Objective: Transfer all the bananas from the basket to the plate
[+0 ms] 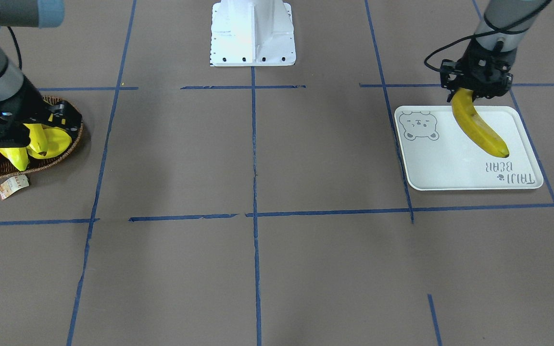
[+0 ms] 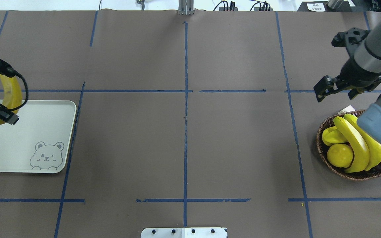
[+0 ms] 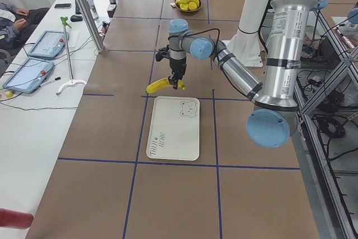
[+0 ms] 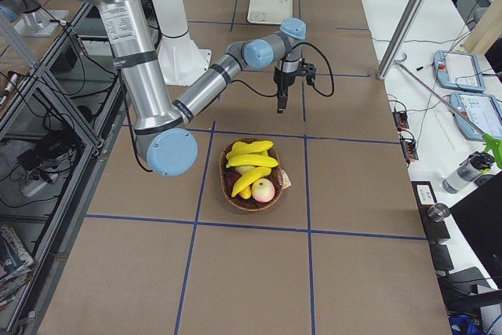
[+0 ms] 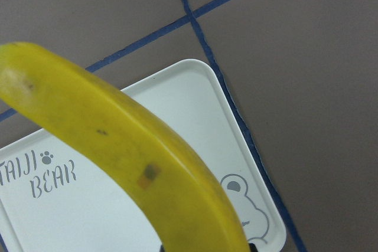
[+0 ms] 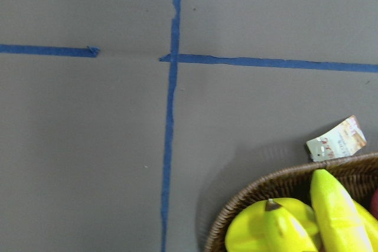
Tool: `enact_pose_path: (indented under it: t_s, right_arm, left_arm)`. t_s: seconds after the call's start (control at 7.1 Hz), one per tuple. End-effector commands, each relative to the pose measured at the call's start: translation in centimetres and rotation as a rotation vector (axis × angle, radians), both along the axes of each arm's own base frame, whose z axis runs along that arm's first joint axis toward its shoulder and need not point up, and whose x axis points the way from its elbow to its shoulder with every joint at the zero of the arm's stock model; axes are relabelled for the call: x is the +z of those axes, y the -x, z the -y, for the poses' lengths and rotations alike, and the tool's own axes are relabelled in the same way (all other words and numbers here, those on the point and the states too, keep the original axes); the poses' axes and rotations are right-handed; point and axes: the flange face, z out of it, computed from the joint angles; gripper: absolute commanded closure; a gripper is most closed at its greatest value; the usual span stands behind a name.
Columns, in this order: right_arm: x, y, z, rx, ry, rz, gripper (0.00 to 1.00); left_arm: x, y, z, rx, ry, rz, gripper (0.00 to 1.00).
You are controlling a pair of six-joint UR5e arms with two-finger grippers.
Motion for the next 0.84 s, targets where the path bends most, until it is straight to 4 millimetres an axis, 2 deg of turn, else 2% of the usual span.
enact_pose_path:
  t_s: [0.0, 0.14, 0.28, 0.42, 0.56, 0.7]
  right_arm:
    - [4.8, -6.0, -0.6, -0.066, -0.032, 0.001, 0.00]
    - [5.8, -7.3, -0.8, -0.077, -0.036, 0.001, 0.00]
    - [5.7, -7.3, -0.9, -0.078, -0.038, 0.005, 0.00]
    - [5.6, -7.3, -0.8, -0.075, -0.038, 0.004, 0.00]
    - [5.6, -7.2, -0.9, -0.073, -0.036, 0.004, 0.00]
    - [5.3, -7.3, -1.0, -0.073, -0.042, 0.007, 0.00]
  left_arm:
    - [13.0, 5.0, 3.3, 0.039, 0.006, -0.149, 0.97]
    - [17.5, 5.8, 3.8, 0.045, 0.035, -0.200, 0.91]
    - [21.1, 6.6, 2.2, 0.034, 0.073, -0.185, 0.91]
    - [22.4, 6.8, 1.7, 0.029, 0.093, -0.176, 0.89]
    - [23.3, 7.1, 1.0, 0.025, 0.110, -0.170, 0.81]
    - [22.8, 7.2, 0.5, -0.035, 0.149, -0.176, 0.73]
